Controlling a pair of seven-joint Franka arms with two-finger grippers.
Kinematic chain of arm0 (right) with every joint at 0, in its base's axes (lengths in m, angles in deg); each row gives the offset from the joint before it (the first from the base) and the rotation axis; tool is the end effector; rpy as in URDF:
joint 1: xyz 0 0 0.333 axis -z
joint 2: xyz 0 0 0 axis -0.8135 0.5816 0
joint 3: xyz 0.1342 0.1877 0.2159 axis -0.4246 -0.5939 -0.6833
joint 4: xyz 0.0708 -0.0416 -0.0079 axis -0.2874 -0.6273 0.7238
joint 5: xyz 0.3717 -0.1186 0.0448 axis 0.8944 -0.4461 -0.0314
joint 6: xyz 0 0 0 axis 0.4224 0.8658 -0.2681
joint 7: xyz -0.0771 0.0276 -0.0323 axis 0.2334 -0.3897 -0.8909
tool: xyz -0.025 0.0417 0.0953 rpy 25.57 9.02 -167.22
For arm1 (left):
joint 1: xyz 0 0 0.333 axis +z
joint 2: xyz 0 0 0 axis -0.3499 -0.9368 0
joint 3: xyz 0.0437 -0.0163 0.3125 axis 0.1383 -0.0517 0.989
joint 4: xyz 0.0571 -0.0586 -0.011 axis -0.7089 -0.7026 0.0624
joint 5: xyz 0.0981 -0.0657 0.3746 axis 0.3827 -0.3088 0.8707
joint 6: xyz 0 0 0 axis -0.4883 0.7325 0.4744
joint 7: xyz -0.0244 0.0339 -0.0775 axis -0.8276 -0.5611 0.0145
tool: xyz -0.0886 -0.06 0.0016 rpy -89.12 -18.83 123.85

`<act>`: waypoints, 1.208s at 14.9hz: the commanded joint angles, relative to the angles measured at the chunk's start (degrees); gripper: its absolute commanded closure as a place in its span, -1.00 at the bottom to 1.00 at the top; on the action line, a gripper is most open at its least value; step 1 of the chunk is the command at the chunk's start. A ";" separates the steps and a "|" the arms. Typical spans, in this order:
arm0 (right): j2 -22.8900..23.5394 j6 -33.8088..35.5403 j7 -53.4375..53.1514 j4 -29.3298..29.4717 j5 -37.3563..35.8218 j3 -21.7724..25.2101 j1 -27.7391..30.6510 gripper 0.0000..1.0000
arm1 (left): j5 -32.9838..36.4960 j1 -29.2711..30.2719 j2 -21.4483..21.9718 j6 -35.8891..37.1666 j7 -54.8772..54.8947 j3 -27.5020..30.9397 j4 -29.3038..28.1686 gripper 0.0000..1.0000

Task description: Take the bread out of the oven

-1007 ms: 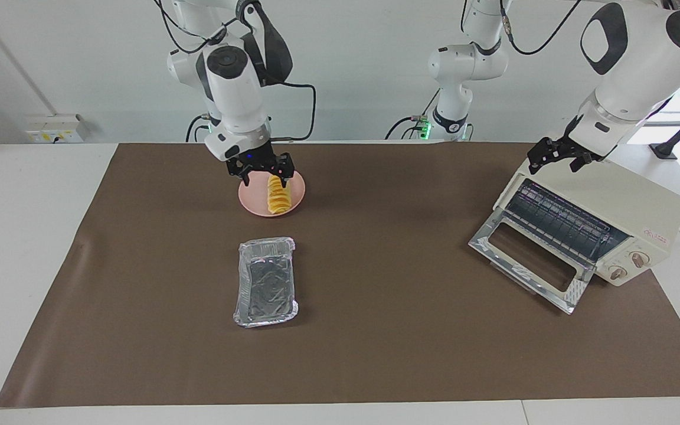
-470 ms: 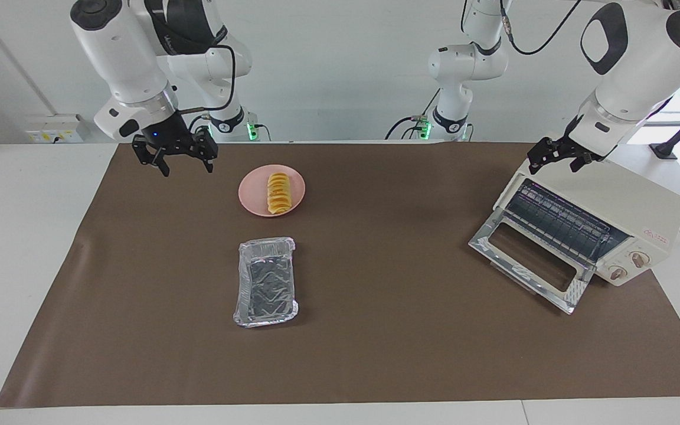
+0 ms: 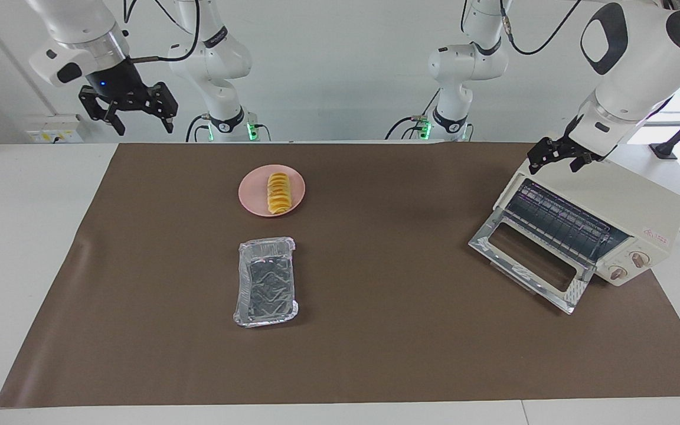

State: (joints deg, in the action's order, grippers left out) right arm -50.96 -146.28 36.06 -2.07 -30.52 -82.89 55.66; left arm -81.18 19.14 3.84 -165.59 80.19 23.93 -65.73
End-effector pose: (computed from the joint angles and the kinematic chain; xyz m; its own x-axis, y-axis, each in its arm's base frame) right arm 0.5142 -0.0064 0.6748 0.9989 0.0291 -0.0369 0.0288 -0.9996 -0.0065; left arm 0.5647 -0.0218 0.5915 0.9876 -0.0347 -0.1533 -0.0373 -0.9992 -0.0140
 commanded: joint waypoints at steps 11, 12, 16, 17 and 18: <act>2.31 -4.20 1.10 -5.39 -1.47 -0.55 0.80 -1.00 | 0.48 -0.33 1.22 -0.47 0.06 0.38 -1.31 -1.00; 2.22 -4.55 1.10 -5.75 -1.56 -0.64 0.63 -1.00 | 0.48 -0.33 1.22 -0.47 0.06 0.38 -1.31 -1.00; 2.40 -5.43 0.66 -5.58 -3.13 -0.55 0.27 -1.00 | 0.48 -0.33 1.31 -0.47 0.06 0.38 -1.31 -1.00; 2.31 -5.43 0.57 -5.58 -3.23 -0.64 0.19 -1.00 | 0.48 -0.33 1.31 -0.47 0.06 0.38 -1.31 -1.00; 2.31 -5.34 0.49 -5.49 -3.23 -0.64 0.18 -1.00 | 0.48 -0.33 1.22 -0.47 0.06 0.38 -1.31 -1.00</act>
State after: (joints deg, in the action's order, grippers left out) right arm -47.21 -150.28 36.09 -5.79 -32.48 -83.19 55.84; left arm -81.18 19.14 3.84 -165.59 80.19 23.93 -65.73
